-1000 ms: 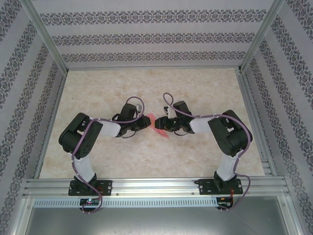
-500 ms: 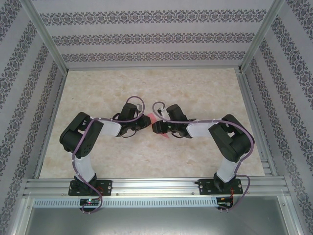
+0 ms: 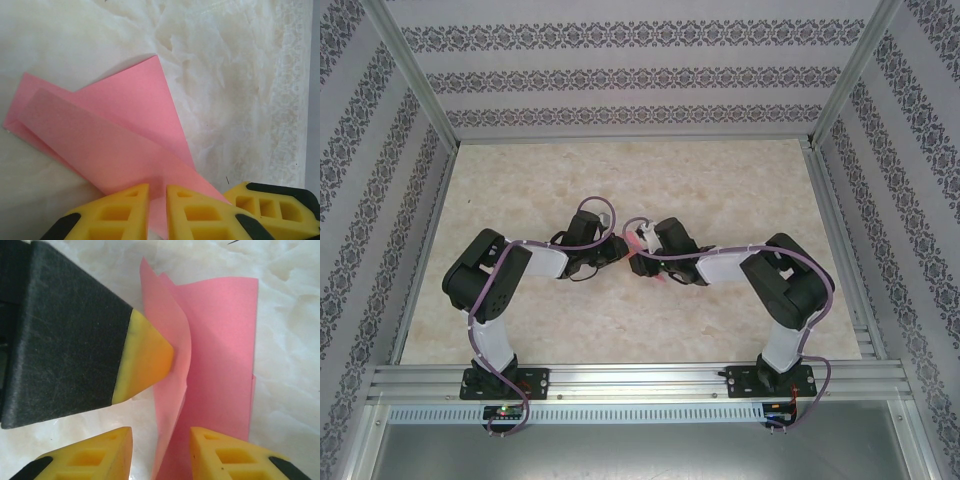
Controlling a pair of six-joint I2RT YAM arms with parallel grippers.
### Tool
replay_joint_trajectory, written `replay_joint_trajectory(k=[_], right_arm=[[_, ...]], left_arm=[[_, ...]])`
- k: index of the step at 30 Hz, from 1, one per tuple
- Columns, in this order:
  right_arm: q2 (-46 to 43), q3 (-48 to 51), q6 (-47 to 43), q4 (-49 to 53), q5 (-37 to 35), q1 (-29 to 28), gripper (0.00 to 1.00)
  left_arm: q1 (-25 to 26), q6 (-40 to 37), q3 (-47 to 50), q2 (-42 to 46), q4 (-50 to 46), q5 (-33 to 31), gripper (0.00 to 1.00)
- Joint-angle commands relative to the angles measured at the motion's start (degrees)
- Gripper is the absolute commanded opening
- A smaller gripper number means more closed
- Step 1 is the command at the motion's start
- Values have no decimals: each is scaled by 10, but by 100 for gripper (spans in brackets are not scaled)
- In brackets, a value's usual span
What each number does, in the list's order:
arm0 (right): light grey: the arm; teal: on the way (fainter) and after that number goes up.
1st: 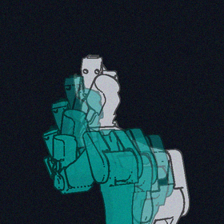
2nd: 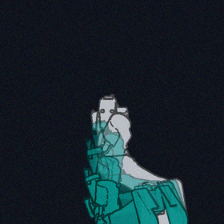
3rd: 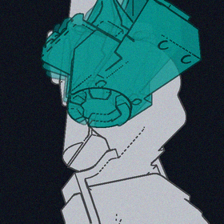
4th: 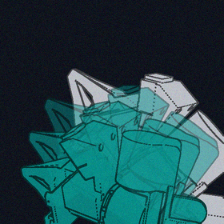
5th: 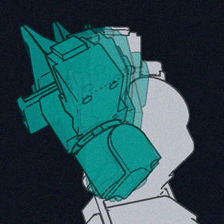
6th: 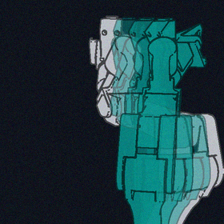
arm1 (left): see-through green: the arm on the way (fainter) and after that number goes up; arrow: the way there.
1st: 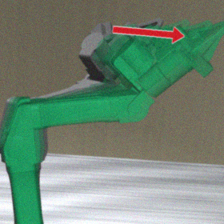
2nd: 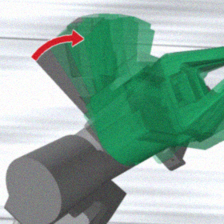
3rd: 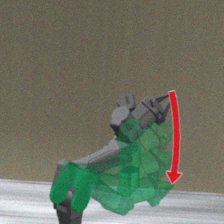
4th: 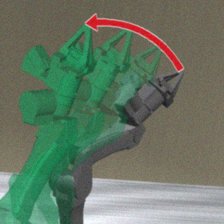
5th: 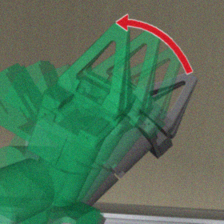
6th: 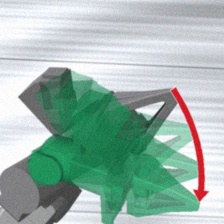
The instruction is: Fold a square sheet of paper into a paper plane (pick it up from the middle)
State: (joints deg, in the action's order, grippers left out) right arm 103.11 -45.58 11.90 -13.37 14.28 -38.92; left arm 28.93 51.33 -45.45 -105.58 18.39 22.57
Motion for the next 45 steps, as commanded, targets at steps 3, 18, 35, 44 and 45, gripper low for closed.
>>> replay_joint_trajectory(k=[3,18,35,44,45], right_arm=[[10,2,-43,-36,-37,-16,35],[30,9,-64,-46,-66,-24,25],[8,31,98,-126,152,41,2],[33,13,200,-147,232,51,3],[38,10,208,-148,238,52,3]], left_arm=[[-1,4,-16,-6,-13,-4,17],[-4,2,-24,5,-25,-2,17],[-24,-35,9,113,-67,-14,21],[-24,-51,47,134,-35,3,23],[-24,-51,51,135,-29,5,23]])
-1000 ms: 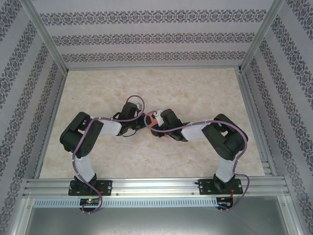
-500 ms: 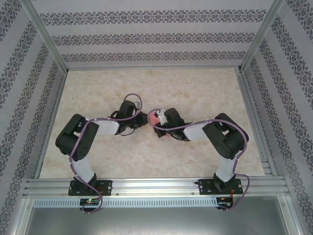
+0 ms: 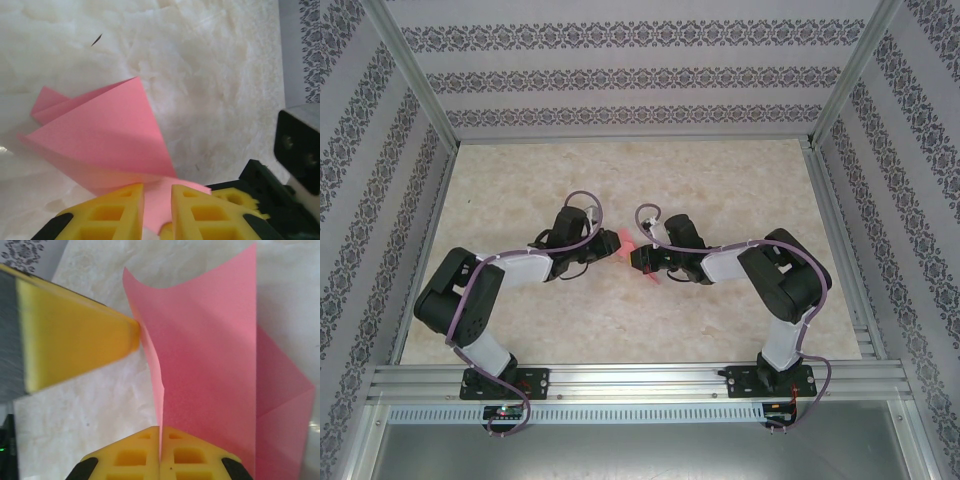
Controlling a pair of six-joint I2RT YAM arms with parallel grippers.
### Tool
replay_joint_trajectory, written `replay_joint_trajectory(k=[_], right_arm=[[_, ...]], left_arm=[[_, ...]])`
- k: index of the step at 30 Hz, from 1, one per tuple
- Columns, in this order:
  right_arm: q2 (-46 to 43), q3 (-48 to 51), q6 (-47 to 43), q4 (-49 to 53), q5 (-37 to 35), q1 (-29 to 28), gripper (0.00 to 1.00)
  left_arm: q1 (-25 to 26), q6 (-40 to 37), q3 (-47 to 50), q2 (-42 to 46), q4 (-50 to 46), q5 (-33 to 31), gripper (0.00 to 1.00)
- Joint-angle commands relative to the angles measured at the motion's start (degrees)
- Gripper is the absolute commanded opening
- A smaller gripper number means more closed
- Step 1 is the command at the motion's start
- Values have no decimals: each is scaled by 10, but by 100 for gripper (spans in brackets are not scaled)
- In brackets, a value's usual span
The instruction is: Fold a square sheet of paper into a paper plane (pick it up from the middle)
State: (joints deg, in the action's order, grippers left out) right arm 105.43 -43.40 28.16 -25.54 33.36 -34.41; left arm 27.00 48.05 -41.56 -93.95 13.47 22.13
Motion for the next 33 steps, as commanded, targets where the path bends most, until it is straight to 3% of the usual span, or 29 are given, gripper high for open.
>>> replay_joint_trajectory(k=[1,33], right_arm=[[20,-16,52,-23,50,7,3],[77,-32,98,-18,76,35,6]], left_arm=[[-5,-18,16,18,25,10,23],[4,-12,-2,-51,75,37,22]])
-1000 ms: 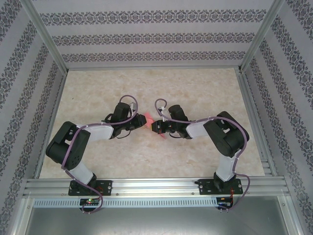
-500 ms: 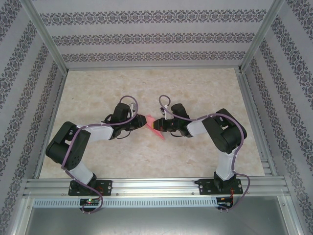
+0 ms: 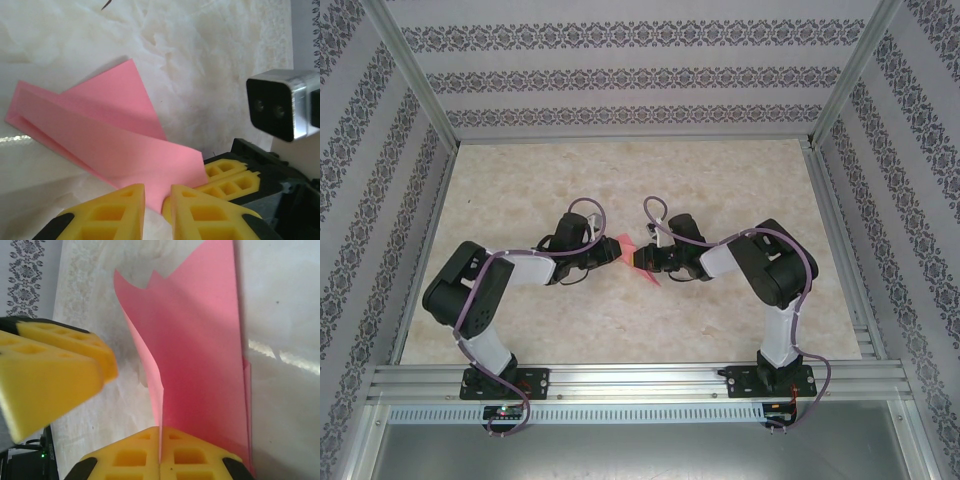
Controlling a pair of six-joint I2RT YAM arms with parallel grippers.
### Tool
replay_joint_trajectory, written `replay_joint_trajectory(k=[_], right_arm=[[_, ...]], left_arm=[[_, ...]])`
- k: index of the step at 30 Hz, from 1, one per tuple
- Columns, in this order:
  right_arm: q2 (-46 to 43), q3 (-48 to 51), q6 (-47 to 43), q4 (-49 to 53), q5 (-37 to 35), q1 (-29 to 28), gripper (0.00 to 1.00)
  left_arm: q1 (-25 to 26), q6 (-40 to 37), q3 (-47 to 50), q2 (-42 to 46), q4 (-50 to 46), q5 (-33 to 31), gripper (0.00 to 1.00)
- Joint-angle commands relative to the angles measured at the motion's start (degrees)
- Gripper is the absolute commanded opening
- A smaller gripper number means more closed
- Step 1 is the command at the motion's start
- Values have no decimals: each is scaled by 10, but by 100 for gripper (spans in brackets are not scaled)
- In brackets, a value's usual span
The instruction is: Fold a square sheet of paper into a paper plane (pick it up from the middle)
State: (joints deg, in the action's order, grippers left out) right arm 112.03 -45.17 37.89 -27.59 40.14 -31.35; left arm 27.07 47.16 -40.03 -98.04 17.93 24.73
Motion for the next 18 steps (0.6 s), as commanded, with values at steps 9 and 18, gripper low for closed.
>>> replay_joint_trajectory(k=[9,18], right_arm=[[17,-12,7,23,-1,8,4],[16,-11,10,52,-21,9,2]], left_arm=[[5,-1,-22,-30,41,17,21],[6,-1,-24,-42,37,12,20]])
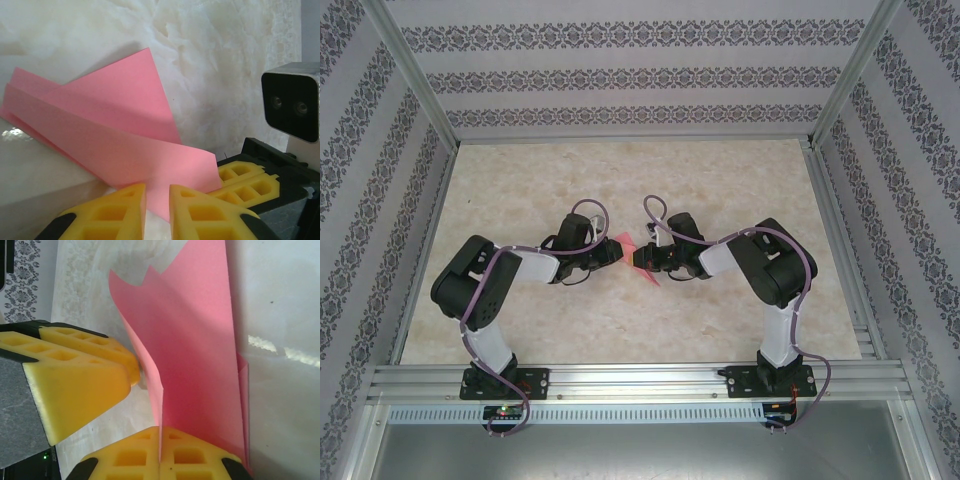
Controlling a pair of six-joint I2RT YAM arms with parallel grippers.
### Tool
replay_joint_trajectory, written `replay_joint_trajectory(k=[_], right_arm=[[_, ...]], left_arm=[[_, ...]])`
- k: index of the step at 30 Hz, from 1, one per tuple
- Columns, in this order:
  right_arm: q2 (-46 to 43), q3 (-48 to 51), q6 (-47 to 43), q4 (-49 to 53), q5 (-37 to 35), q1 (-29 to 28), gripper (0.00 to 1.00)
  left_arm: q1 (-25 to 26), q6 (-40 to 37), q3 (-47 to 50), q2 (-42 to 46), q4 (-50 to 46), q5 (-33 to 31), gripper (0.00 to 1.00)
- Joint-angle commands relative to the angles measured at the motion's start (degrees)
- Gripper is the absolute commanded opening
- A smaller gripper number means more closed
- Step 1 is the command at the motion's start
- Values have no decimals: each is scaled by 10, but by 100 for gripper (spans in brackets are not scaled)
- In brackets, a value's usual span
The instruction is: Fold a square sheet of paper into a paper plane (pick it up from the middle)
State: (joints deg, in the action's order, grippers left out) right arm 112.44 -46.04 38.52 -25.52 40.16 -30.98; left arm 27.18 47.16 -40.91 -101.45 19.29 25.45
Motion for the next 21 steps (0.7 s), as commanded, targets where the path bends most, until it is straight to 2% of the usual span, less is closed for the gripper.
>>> replay_joint_trajectory(k=[1,12,21], right_arm=[[13,-2,3,34,-22,5,2],[17,-7,-8,62,-31,5,2],[20,-10,-9,68,-34,5,1]], left_arm=[[5,-2,-17,-9,23,5,20],[6,-4,-13,-7,55,16,20],[5,-5,-28,-28,19,2,18]])
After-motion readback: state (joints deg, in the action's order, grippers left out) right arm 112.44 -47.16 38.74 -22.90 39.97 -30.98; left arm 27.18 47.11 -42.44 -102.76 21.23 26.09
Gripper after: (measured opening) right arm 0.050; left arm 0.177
